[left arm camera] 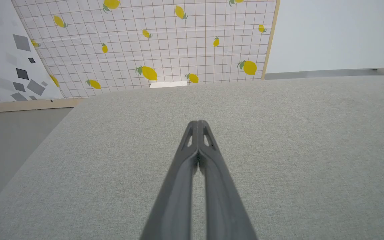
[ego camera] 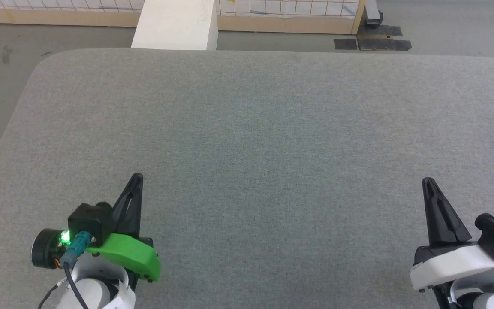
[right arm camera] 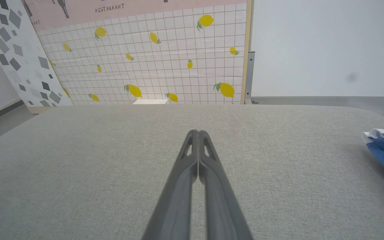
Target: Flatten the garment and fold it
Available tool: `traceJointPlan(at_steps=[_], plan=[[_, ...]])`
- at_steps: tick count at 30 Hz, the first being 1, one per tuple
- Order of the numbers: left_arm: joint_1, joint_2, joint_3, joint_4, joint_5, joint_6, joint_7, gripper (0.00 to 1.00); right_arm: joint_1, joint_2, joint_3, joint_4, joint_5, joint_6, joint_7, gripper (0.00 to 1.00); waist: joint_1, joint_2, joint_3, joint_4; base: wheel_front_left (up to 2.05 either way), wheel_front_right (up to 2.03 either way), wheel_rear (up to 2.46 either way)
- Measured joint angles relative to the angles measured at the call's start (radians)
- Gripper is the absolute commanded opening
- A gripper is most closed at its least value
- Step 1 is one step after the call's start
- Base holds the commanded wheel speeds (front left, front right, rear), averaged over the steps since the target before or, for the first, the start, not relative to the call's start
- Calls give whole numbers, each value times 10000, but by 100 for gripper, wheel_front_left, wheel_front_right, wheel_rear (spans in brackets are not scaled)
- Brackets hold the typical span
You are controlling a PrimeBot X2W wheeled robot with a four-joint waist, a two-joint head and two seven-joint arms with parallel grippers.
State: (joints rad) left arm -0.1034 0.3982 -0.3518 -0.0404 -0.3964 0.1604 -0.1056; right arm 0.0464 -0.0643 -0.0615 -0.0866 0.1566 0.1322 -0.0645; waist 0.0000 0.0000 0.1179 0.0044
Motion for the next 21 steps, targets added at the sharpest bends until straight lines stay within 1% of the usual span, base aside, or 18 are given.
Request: traceJointPlan(at_steps=[21], plan=[[129, -639, 654, 65, 677, -282, 211, 0, -17, 12, 111, 159, -282, 0, 117, 0, 0, 0, -222, -8, 0, 0, 0]])
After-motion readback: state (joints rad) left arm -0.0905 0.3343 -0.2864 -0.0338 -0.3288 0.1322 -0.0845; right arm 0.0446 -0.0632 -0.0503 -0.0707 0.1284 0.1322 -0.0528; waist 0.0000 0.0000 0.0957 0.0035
